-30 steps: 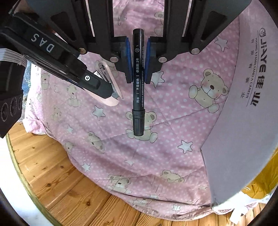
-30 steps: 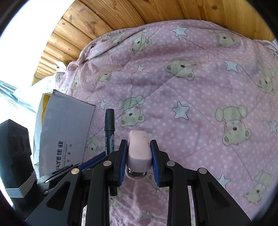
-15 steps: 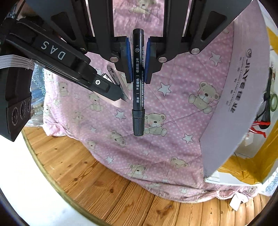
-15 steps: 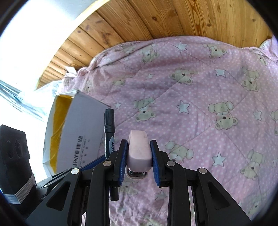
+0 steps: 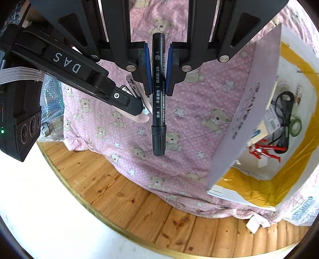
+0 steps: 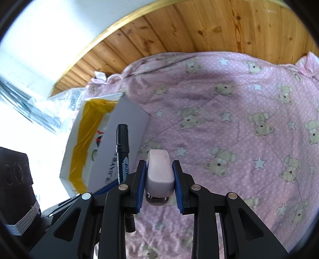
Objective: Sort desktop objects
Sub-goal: 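Carry the black marker and pink stapler in both tools over the box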
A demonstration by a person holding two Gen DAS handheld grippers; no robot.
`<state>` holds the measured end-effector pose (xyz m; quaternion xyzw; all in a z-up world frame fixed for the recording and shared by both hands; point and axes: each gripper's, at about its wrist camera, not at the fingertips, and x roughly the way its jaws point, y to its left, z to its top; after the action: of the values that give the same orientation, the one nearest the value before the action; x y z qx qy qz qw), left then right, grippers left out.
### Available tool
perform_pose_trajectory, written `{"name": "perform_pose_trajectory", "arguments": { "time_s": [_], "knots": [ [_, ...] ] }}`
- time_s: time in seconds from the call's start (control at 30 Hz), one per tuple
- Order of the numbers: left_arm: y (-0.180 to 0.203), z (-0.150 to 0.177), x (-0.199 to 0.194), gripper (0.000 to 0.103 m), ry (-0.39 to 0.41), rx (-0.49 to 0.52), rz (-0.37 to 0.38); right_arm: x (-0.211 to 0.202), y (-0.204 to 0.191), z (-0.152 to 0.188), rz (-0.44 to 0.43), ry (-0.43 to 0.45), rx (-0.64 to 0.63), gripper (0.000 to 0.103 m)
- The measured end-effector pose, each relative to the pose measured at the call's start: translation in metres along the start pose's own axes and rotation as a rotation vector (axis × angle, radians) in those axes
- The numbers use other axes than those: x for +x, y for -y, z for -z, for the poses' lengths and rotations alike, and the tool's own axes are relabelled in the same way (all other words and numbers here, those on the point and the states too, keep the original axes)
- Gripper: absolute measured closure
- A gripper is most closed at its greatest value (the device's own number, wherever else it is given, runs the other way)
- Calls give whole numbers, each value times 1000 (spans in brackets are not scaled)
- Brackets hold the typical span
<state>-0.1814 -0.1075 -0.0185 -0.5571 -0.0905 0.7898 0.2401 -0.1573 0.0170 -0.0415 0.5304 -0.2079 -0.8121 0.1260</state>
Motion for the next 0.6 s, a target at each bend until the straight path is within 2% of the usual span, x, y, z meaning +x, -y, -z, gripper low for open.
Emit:
{"name": "perform_pose_trajectory", "arguments": {
  "time_s": [0.6],
  "knots": [
    [-55, 34, -96, 89, 133, -94, 51, -30, -101, 32, 7, 26, -156, 75]
  ]
}}
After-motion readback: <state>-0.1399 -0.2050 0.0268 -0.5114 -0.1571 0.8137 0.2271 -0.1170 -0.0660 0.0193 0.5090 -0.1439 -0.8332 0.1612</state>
